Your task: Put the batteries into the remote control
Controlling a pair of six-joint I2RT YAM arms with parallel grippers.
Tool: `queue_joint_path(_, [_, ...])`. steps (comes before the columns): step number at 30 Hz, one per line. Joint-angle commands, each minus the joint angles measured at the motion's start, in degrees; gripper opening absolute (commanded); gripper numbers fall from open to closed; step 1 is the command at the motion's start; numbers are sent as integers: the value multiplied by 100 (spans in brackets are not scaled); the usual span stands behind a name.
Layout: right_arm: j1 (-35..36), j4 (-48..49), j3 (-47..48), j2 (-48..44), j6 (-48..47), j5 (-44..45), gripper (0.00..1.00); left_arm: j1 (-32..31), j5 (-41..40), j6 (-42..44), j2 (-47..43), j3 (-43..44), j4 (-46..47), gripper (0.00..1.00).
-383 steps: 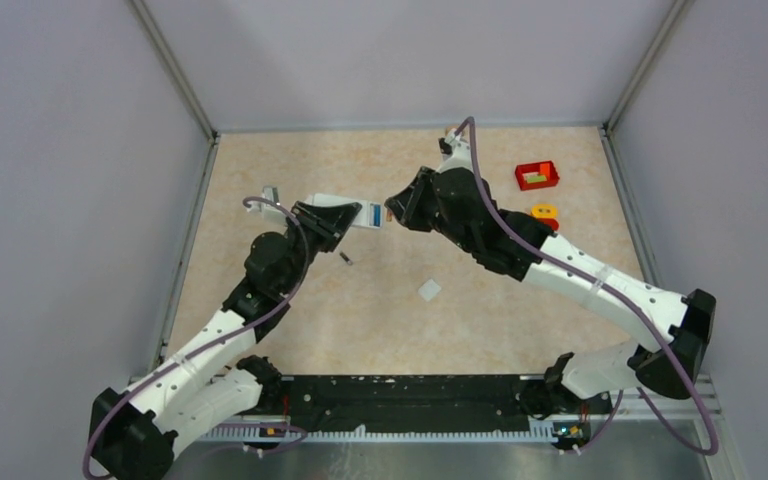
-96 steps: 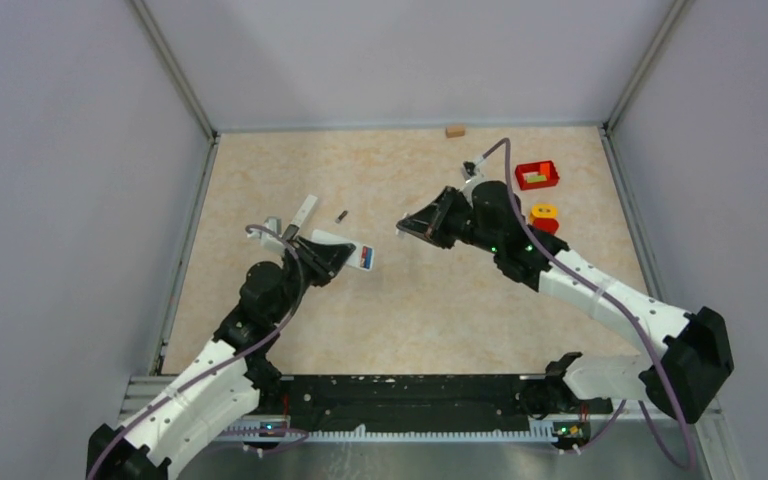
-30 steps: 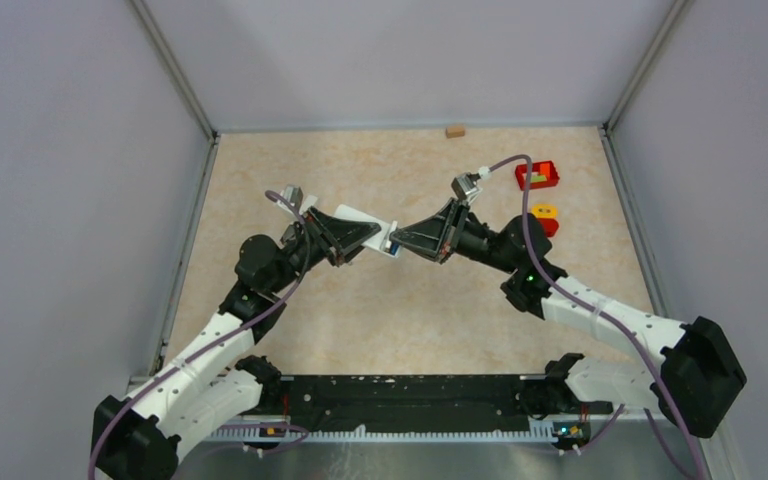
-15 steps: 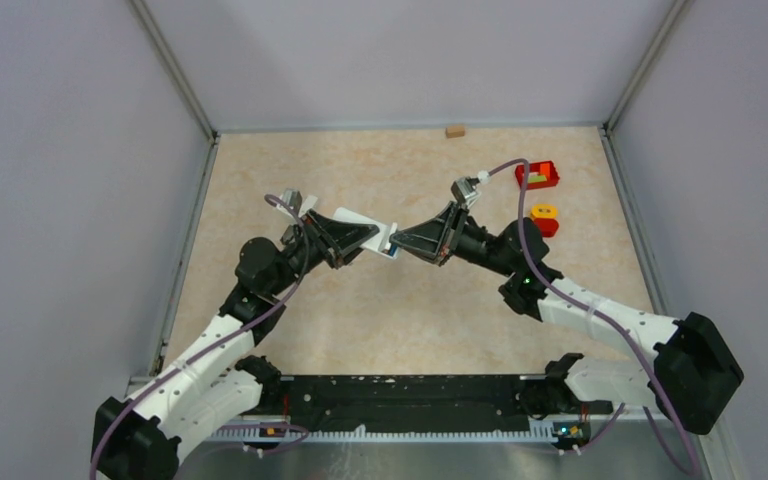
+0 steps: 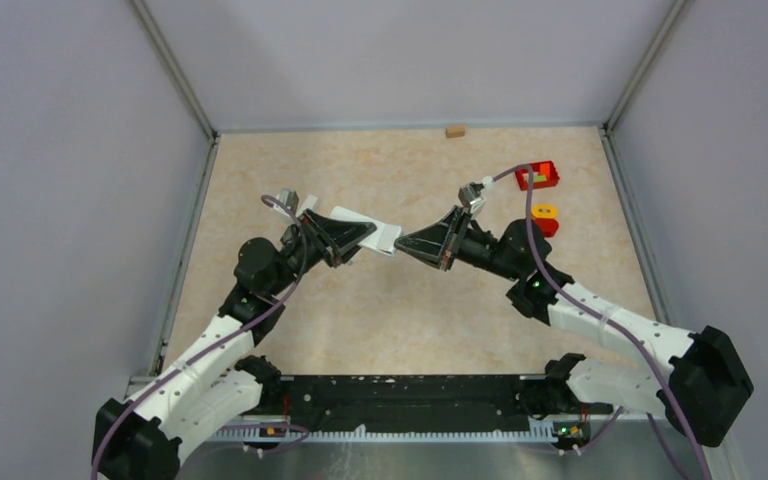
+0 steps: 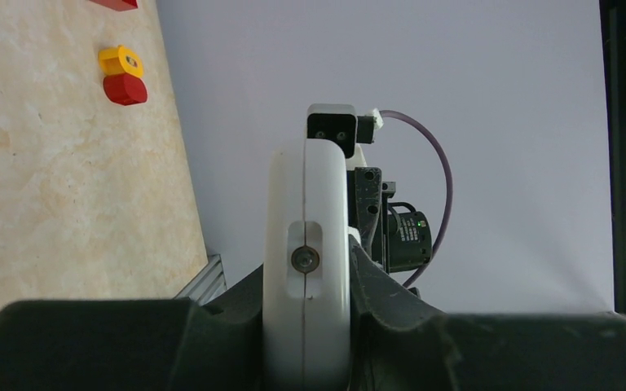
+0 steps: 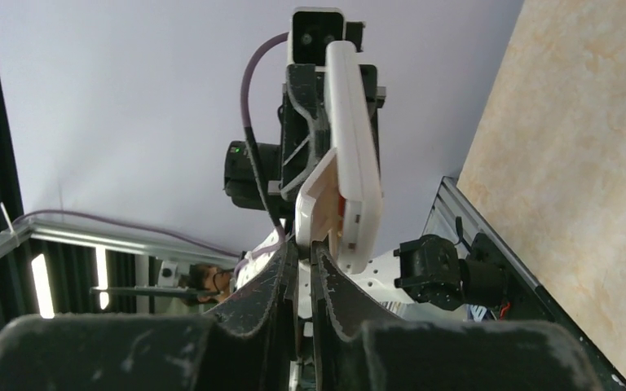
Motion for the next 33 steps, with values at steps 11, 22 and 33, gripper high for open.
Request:
queue_joint_path(11, [53, -1133, 51, -123, -79, 254, 21, 4, 49, 0, -195, 108, 634, 0])
queue_joint_path(22, [44, -1429, 148, -335, -214, 325, 40, 56, -24, 146, -183, 101, 437, 0])
queue_joint_path(33, [41, -894, 194, -254, -441, 263, 62, 84, -29, 146, -188, 4, 411, 0])
